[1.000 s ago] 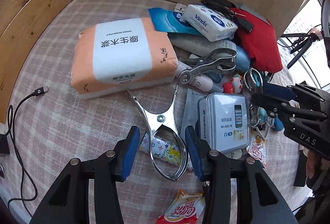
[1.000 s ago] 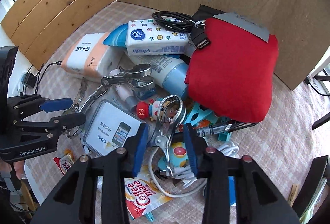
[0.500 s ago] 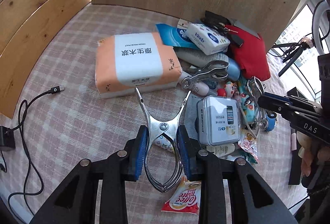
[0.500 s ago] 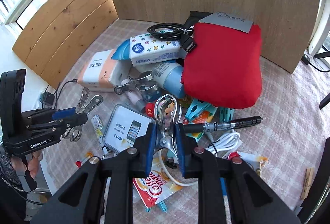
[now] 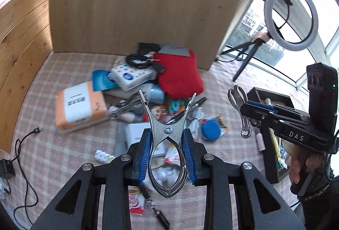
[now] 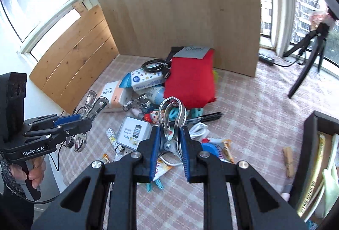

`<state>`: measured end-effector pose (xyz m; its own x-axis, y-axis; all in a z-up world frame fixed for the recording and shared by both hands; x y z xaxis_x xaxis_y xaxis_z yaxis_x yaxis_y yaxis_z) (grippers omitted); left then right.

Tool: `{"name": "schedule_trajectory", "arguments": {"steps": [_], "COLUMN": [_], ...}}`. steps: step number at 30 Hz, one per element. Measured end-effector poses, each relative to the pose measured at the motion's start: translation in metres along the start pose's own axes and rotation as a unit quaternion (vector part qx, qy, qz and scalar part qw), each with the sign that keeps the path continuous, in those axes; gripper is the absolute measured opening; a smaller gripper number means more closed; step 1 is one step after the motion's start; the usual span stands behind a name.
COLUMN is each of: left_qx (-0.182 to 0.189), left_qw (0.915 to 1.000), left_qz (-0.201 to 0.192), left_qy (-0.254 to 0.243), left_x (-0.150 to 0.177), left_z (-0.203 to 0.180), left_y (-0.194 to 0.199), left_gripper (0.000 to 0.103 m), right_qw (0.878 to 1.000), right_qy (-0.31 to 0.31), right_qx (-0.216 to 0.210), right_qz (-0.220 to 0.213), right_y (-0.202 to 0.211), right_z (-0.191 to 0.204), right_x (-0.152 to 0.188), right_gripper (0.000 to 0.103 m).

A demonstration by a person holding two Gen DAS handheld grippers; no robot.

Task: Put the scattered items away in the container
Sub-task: 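Carry both metal clips into the tray and release them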

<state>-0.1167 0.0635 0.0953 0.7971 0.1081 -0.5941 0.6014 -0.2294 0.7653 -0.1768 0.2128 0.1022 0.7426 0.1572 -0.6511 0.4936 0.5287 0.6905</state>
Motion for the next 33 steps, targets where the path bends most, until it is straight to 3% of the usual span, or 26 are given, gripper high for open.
{"name": "schedule_trajectory", "arguments": {"steps": [8, 13, 19, 23, 25, 28, 33], "left_qx": [0.104, 0.173, 0.236, 0.238, 0.234, 0.214, 0.213], "left_qw": [0.9909, 0.9742, 0.9510, 0.9440, 0.9424, 0.9447, 0.9489], "left_qz": [0.014, 0.037, 0.082, 0.102, 0.108, 0.106, 0.085], "left_qy": [-0.085, -0.140, -0.182, -0.205, -0.213, -0.224, -0.217], "left_x": [-0.010, 0.003, 0.038, 0.061, 0.067, 0.071, 0.062], "left_z": [-0.154, -0.260, -0.357, -0.395, -0.407, -0.412, -0.400], "left_y": [-0.028, -0.044, -0.065, -0.083, -0.088, -0.089, -0.080], "left_gripper": [0.028, 0.028, 0.028, 0.028, 0.028, 0.031, 0.031], "right_qw": [0.990, 0.972, 0.953, 0.946, 0.949, 0.943, 0.943], "right_qy": [-0.072, -0.117, -0.160, -0.179, -0.181, -0.185, -0.179], "right_qx": [0.106, 0.189, 0.248, 0.263, 0.249, 0.271, 0.270], "right_qz": [-0.064, -0.078, -0.072, -0.066, -0.067, -0.055, -0.076], "right_y": [0.110, 0.164, 0.200, 0.203, 0.197, 0.193, 0.204], "right_z": [-0.133, -0.227, -0.309, -0.341, -0.349, -0.354, -0.343], "right_x": [0.009, 0.026, 0.048, 0.059, 0.057, 0.054, 0.049], "right_gripper": [0.020, 0.020, 0.020, 0.019, 0.020, 0.028, 0.028]}}
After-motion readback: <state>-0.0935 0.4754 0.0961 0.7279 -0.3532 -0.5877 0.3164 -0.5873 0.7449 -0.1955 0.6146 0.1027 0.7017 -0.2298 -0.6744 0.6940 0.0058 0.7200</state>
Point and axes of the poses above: each gripper's, at about its wrist camera, not at the fingertips, and y roughly against the way its jaws point, z to its left, x to its underside, the point moved 6 cm from there along -y, roughly the way its jaws point, and after that the axes turned 6 degrees about -z, right-handed, at the moved point
